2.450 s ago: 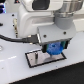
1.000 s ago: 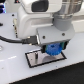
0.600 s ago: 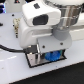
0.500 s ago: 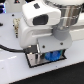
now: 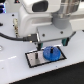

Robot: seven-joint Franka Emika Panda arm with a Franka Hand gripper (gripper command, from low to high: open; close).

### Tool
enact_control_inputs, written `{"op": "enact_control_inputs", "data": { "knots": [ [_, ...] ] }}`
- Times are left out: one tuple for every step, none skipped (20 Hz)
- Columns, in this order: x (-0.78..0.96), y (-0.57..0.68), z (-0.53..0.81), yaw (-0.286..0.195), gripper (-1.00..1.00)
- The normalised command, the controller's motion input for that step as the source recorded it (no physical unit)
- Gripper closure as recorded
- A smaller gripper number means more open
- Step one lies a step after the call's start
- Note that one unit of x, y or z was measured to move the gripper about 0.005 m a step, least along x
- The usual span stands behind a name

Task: Insert the blue gear onto the right peg, followed by the red gear

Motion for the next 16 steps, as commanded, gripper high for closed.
{"op": "enact_control_inputs", "data": {
  "knots": [
    [-0.87,0.00,0.01,0.000,-1.00],
    [-0.89,0.00,0.00,0.000,-1.00],
    [-0.90,0.01,0.00,0.000,-1.00],
    [-0.90,0.01,0.00,0.000,-1.00],
    [-0.89,0.01,0.00,0.000,-1.00],
    [-0.87,0.01,0.00,0.000,-1.00],
    [-0.85,0.04,0.00,0.000,-1.00],
    [-0.83,0.04,0.00,0.000,-1.00],
    [-0.82,0.04,0.00,0.000,-1.00],
    [-0.77,0.07,0.00,0.000,-1.00],
    [-0.73,0.08,-0.01,0.000,-1.00],
    [-0.68,0.10,-0.03,0.000,-1.00],
    [-0.63,0.12,-0.05,0.000,-1.00],
    [-0.58,0.14,-0.08,0.000,-1.00],
    [-0.55,0.16,-0.08,0.000,-1.00],
    [-0.51,0.16,-0.11,0.000,-1.00]
  ]
}}
